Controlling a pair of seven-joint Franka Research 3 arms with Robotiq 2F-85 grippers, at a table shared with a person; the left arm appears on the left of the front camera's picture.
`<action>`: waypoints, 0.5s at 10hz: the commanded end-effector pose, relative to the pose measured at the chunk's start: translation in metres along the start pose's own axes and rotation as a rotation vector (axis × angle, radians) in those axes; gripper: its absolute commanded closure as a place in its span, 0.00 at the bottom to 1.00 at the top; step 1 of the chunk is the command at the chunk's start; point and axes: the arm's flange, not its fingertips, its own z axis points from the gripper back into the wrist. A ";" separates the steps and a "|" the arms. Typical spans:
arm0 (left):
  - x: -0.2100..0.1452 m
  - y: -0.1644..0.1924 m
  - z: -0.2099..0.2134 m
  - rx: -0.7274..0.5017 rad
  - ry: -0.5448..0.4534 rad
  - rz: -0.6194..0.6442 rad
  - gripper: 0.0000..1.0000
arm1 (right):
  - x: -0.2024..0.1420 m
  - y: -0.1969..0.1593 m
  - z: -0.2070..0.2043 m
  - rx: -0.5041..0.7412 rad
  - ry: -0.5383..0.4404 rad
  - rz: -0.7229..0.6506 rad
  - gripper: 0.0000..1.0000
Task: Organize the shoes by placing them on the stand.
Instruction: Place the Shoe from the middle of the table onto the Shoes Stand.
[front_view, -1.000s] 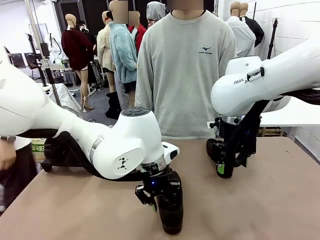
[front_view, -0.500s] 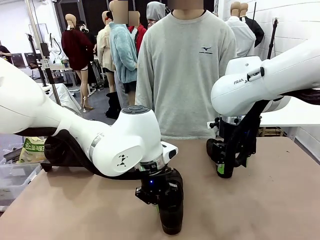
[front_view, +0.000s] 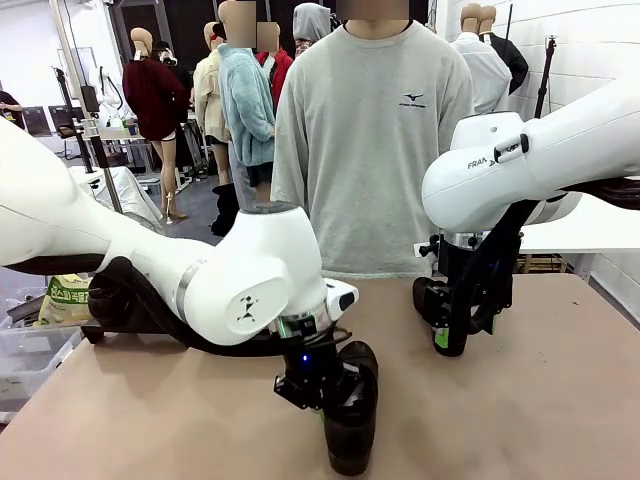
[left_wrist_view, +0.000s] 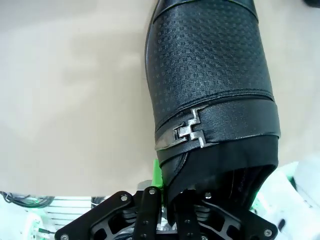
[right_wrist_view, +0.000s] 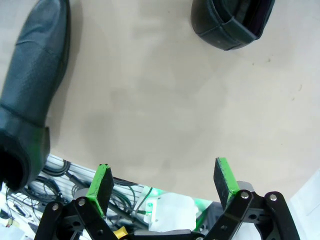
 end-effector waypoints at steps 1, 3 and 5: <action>0.004 0.042 0.086 -0.076 -0.155 0.018 1.00 | 0.002 -0.001 0.002 -0.012 0.010 0.009 0.00; 0.040 0.110 0.135 0.012 -0.405 0.089 1.00 | 0.002 -0.001 0.002 -0.012 0.010 0.009 0.00; 0.082 0.163 0.131 0.090 -0.465 0.097 1.00 | 0.002 -0.001 0.002 -0.012 0.010 0.009 0.00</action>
